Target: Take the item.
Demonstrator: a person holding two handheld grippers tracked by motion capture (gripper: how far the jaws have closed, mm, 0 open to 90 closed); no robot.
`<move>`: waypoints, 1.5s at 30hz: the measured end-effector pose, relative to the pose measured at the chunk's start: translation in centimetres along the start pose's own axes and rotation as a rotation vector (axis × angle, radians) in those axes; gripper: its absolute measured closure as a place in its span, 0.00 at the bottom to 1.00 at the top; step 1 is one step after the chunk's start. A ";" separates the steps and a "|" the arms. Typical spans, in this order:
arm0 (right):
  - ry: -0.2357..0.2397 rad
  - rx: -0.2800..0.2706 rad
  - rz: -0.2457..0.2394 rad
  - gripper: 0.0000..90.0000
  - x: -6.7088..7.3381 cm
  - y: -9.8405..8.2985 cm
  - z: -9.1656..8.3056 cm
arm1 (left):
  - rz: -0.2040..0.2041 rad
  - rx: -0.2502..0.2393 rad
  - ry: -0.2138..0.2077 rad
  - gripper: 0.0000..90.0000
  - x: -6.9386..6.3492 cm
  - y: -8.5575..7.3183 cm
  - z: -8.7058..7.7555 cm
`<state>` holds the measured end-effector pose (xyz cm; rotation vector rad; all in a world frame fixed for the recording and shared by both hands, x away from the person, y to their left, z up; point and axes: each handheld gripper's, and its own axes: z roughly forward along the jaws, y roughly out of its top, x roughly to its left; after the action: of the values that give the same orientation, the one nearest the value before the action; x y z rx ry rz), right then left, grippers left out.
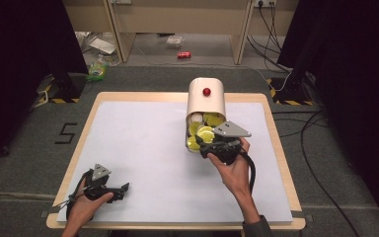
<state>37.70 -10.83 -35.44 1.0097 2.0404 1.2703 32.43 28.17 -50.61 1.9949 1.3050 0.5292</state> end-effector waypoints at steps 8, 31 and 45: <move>0.004 -0.027 0.026 0.43 -0.5 0.2 -1.6 | 0.000 -0.001 0.000 0.02 0.0 0.0 0.0; -0.115 -0.015 0.052 0.43 -4.1 -2.0 -4.7 | 0.000 -0.001 -0.001 0.02 0.0 0.0 0.0; -0.215 0.022 0.103 0.43 -7.1 -6.2 -6.5 | 0.000 0.000 0.000 0.02 0.0 0.0 0.0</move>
<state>35.00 -21.66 -37.95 1.2200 1.8635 1.1379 32.43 28.17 -50.61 1.9946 1.3049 0.5294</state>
